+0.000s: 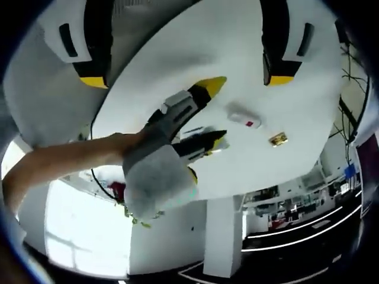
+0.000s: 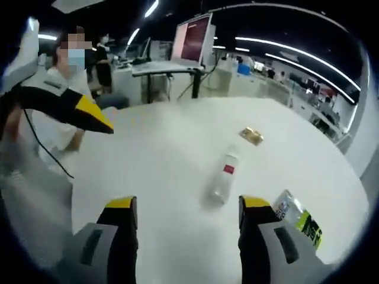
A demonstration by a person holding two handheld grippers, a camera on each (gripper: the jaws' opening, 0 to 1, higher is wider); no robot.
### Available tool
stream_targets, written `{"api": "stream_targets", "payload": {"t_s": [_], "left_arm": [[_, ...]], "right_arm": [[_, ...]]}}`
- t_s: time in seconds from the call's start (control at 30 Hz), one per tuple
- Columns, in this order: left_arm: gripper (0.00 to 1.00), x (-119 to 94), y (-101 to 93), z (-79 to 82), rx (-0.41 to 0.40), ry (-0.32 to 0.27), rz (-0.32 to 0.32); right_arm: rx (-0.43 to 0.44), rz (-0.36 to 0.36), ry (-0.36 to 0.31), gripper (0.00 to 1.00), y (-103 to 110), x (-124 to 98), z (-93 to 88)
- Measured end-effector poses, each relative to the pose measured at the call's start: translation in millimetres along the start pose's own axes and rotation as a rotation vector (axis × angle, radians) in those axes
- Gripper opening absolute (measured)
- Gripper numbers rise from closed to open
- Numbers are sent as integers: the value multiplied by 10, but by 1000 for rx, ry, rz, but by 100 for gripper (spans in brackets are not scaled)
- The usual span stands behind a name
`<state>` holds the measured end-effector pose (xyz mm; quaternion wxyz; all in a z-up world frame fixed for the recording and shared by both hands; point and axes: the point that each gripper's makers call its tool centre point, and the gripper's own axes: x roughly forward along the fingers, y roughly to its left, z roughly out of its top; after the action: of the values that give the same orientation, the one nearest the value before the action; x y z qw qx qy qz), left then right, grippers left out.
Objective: Arrange the skincare products in the storage area until every visible bottle or jar stands upright without overlapping.
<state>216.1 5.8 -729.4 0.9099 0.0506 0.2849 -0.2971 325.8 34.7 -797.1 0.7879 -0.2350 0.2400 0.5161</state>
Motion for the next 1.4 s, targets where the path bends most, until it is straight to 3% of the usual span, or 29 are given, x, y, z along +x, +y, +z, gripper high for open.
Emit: {"api": "stream_targets", "payload": {"t_s": [0.23, 0.53, 0.8, 1.13, 1.27, 1.4], "left_arm": [[99, 1, 62, 4, -36, -10, 6], [99, 13, 106, -26, -5, 9, 29], [99, 26, 135, -67, 19, 31, 46], [99, 22, 120, -28, -3, 10, 31], [99, 36, 163, -125, 81, 75, 69], [99, 47, 132, -118, 67, 70, 52]], "right_arm": [[96, -19, 5, 64, -182, 183, -28], [160, -19, -6, 58, -276, 404, 9], [179, -23, 2, 49, -328, 494, -28], [200, -37, -29, 37, -362, 502, -78], [192, -38, -41, 37, -353, 539, -69], [165, -47, -14, 32, -339, 545, -65]]}}
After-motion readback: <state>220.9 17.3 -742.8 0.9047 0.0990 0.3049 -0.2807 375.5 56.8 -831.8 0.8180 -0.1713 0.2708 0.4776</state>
